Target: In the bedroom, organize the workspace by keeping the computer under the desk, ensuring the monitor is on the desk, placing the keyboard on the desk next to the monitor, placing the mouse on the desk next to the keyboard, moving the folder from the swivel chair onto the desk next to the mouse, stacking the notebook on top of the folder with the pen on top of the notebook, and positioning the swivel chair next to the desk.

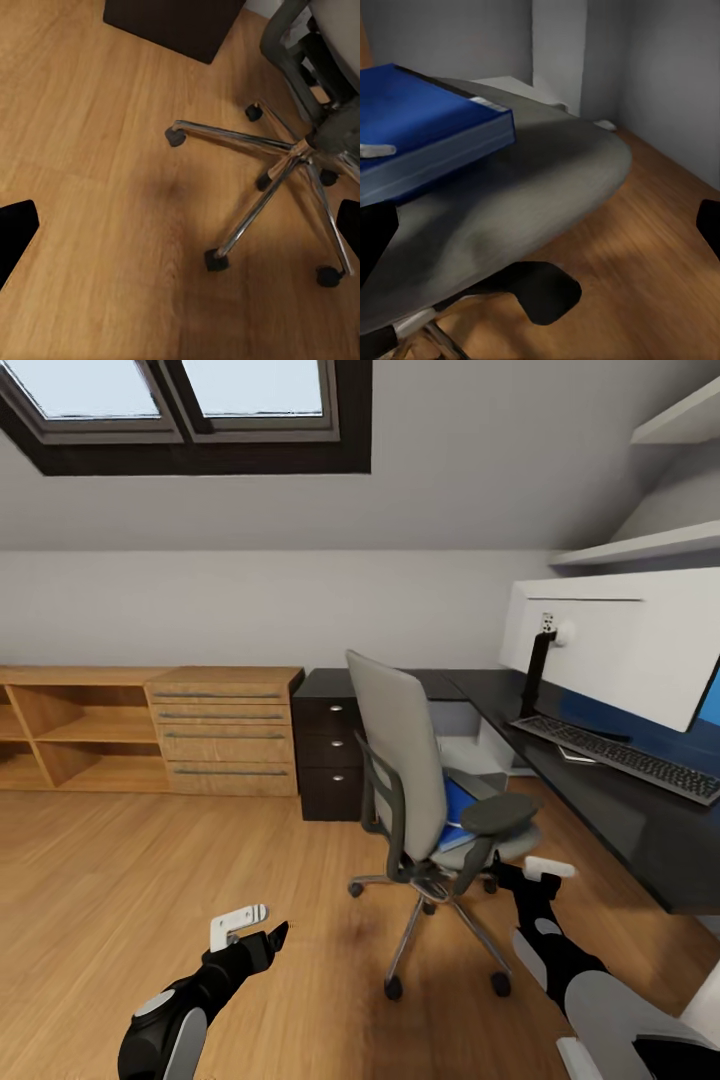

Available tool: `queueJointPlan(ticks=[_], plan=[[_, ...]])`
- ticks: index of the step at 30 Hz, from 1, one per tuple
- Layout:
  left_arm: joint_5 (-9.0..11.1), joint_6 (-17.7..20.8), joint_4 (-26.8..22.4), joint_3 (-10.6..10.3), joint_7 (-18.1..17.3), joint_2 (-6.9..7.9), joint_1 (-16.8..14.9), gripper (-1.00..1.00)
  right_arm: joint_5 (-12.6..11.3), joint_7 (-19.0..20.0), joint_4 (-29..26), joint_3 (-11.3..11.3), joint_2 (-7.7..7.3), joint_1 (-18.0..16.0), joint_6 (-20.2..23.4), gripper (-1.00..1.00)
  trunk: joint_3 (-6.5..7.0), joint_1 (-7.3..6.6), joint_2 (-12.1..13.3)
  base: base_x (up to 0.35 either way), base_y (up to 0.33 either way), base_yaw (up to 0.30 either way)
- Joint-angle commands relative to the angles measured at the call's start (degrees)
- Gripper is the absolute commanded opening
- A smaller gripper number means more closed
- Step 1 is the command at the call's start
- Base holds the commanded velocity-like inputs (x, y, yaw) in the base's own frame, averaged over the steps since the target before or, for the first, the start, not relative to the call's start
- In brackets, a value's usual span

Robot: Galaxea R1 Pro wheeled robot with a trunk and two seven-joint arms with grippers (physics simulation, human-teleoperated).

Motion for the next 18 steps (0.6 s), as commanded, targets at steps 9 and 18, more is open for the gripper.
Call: queueJointPlan(ticks=[9, 18], plan=[[0.6, 0.2, 0.0, 0.1, 0.3, 0.13, 0.0, 1.0, -0.3, 0.2, 0.1, 0.1, 0.17, 0.0, -0.2, 1.0, 0.33, -0.01, 0.0, 0.0, 0.0, 0.237], [0.6, 0.2, 0.0, 0.1, 0.4, 0.14, 0.0, 1.0, -0.3, 0.2, 0.1, 0.2, 0.44, 0.0, -0.2, 1.0, 0.72, -0.01, 0.0, -0.01, -0.009, 0.237]])
